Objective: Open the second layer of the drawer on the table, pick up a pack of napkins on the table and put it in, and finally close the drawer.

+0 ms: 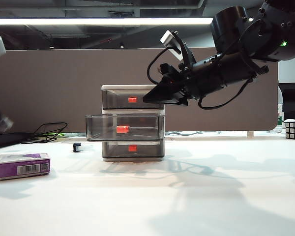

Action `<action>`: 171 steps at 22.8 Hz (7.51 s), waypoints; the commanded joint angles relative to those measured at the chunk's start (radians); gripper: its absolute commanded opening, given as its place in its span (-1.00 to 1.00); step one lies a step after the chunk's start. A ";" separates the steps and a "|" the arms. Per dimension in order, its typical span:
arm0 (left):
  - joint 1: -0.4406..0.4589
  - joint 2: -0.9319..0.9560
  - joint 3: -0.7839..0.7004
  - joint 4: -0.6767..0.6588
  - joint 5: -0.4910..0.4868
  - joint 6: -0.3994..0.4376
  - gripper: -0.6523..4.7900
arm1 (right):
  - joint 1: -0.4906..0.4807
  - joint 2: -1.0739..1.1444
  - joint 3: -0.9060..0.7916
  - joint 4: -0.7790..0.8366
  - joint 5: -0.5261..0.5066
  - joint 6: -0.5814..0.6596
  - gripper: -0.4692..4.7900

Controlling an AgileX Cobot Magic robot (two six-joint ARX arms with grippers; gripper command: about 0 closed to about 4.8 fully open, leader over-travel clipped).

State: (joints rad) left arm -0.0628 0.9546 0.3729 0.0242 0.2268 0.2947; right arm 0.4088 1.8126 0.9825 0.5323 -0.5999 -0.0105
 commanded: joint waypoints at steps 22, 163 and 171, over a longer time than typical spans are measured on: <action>0.132 0.501 0.157 0.045 0.464 0.272 0.94 | 0.002 -0.003 0.004 -0.057 -0.031 0.006 -0.84; -0.364 -0.952 -0.366 0.034 -0.208 -0.275 -0.78 | 0.045 -1.230 -0.969 -0.161 0.480 0.063 -0.84; -0.363 -0.952 -0.366 0.040 -0.229 -0.240 -0.78 | 0.021 -1.325 -0.982 -0.203 0.501 0.023 -0.84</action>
State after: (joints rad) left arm -0.4263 0.0021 0.0013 0.0483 0.0166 0.0319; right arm 0.4431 0.4942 0.0071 0.3210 -0.1051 0.0212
